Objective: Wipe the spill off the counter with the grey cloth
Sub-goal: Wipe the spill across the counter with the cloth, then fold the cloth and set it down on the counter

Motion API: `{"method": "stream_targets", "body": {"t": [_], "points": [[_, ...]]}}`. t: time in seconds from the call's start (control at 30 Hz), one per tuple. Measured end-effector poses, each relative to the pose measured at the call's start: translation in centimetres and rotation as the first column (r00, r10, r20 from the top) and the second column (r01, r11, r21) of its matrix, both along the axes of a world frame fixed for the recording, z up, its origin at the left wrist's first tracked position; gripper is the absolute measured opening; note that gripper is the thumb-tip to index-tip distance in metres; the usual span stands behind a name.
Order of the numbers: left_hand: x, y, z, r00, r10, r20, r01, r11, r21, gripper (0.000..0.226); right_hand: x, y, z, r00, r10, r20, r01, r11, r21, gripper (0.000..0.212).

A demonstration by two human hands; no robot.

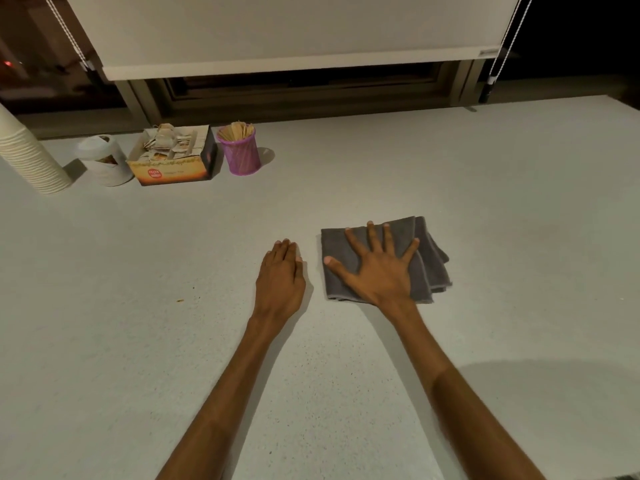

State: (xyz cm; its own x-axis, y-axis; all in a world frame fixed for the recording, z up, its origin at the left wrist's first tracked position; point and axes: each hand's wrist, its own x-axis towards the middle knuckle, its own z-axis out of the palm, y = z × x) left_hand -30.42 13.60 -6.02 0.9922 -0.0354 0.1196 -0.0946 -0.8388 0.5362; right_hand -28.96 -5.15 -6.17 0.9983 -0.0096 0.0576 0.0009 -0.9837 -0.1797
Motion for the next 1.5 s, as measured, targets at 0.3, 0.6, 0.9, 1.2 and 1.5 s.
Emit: {"method": "stream_targets", "body": {"t": [0.3,0.6,0.9,1.2,1.5], "points": [[1.4,-2.4,1.9,0.988,0.149,-0.025,-0.152,0.978,-0.141,0.044,1.4,-2.1,3.4,0.996,0.072,-0.061,-0.01,0.725,0.688,0.078],[1.6,-5.2,2.3,0.96,0.277,0.042,-0.264,0.944,-0.2,0.033,-0.1,-5.6,3.5,0.938,-0.345,-0.029,0.338,0.896,0.289,0.065],[2.4,-4.5,3.4,0.953,0.232,-0.194,-0.288,0.893,-0.346,0.047,0.8,-6.1,4.3,0.929,-0.362,-0.073,0.363,0.858,0.363,0.046],[3.0,-6.1,6.5,0.862,0.037,-0.505,-0.443,0.541,-0.715,0.028,0.5,-6.6,5.3,0.903,-0.402,0.149,0.283,0.821,0.496,0.027],[3.1,-4.6,5.7,0.918,0.128,-0.375,-0.339,0.743,-0.577,0.022,3.6,-7.5,6.6,0.93,-0.35,0.114,0.283,0.878,0.385,0.035]]}}
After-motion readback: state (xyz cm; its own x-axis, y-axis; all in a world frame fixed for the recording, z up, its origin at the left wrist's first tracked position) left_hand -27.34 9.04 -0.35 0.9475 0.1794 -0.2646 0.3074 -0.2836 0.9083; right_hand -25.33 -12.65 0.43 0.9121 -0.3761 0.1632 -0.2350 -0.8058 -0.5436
